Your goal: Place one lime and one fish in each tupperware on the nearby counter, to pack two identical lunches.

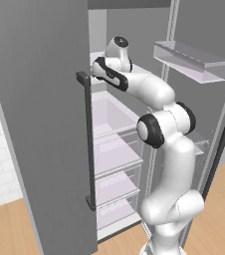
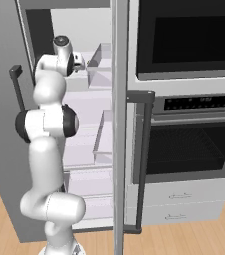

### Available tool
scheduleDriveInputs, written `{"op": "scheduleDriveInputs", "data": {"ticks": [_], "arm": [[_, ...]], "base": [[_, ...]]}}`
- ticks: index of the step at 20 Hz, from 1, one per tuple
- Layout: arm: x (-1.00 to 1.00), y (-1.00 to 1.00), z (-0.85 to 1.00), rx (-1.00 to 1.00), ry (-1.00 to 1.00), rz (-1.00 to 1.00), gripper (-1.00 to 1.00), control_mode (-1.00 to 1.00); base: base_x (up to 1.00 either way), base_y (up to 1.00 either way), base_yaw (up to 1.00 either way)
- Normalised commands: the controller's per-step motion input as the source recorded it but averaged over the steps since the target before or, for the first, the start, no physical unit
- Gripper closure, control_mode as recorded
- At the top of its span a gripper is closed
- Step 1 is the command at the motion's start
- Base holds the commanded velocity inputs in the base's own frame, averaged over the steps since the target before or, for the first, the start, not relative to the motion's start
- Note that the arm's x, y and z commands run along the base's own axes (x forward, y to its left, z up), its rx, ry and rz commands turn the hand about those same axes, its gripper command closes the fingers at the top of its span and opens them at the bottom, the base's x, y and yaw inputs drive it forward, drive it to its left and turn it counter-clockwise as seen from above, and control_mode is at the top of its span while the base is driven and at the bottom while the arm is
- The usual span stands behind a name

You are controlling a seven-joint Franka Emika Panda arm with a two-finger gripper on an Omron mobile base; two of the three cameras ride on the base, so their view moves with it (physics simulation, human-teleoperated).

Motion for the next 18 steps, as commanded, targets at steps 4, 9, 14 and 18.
{"op": "scheduleDriveInputs", "data": {"ticks": [4,9,14,18], "arm": [[0.29,0.18,0.0,-0.01,0.08,0.0,-1.0,-1.0],[0.02,0.02,-0.43,-0.01,-0.04,-0.02,-1.0,-1.0],[-0.13,-0.16,-0.69,0.0,-0.18,-0.08,-1.0,-1.0],[-0.01,-0.05,-0.54,0.0,-0.24,-0.05,-1.0,-1.0]], "base": [[0.0,0.0,0.0],[0.0,0.0,0.0],[0.0,0.0,0.0],[0.0,0.0,0.0]]}}
